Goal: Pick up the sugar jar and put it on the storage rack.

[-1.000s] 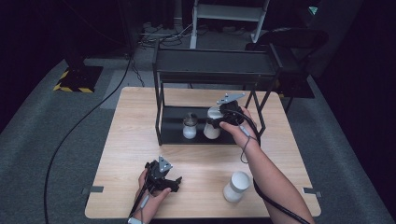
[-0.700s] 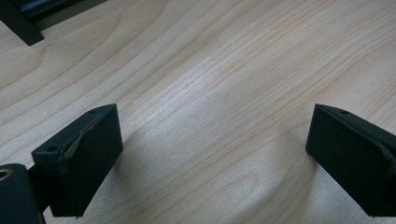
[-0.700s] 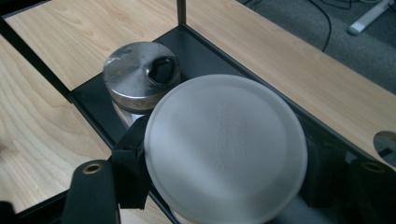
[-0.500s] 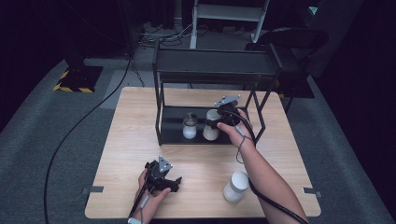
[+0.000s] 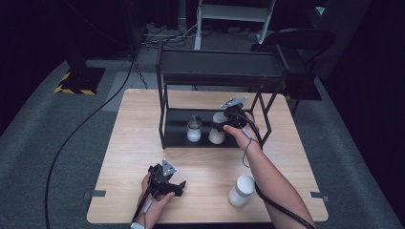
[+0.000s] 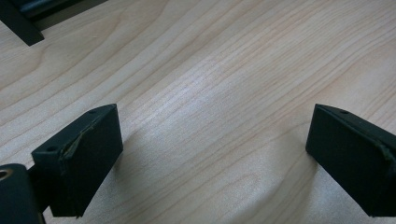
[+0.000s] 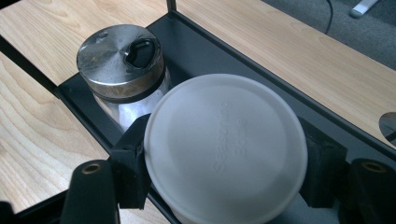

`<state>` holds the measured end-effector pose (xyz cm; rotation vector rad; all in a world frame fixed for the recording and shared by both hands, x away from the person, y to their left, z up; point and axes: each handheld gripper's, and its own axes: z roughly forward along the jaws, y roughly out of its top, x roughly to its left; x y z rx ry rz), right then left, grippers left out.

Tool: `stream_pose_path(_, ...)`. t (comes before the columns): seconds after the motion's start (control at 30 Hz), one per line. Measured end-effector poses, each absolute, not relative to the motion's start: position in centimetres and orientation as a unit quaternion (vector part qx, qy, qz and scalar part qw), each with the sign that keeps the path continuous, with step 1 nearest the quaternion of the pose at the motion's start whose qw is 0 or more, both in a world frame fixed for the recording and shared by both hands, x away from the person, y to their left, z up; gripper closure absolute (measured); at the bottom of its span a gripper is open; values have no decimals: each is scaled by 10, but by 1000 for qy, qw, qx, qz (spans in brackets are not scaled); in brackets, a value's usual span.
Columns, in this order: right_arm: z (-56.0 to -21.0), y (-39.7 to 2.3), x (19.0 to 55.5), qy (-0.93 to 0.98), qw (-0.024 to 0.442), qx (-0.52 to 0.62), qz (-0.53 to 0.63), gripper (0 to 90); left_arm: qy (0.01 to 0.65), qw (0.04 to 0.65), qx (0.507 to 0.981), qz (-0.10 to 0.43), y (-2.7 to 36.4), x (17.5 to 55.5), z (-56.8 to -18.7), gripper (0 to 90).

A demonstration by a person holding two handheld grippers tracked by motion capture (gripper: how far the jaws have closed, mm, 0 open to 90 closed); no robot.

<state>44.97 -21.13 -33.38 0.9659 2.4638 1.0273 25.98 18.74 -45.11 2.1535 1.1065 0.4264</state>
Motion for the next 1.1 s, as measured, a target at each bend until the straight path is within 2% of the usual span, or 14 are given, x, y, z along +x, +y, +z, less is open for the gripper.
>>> stream_pose_path(0.2,-325,-212,449,859,150,330,361,179,424,335,825,163,187,260,-451,37)
stream_pose_path(0.5,-306,-212,426,859,166,321,364,82,424,335,825,163,188,260,-451,37)
stream_pose_path(1.1,-288,-241,371,853,156,318,382,73,423,335,826,164,188,260,-451,37)
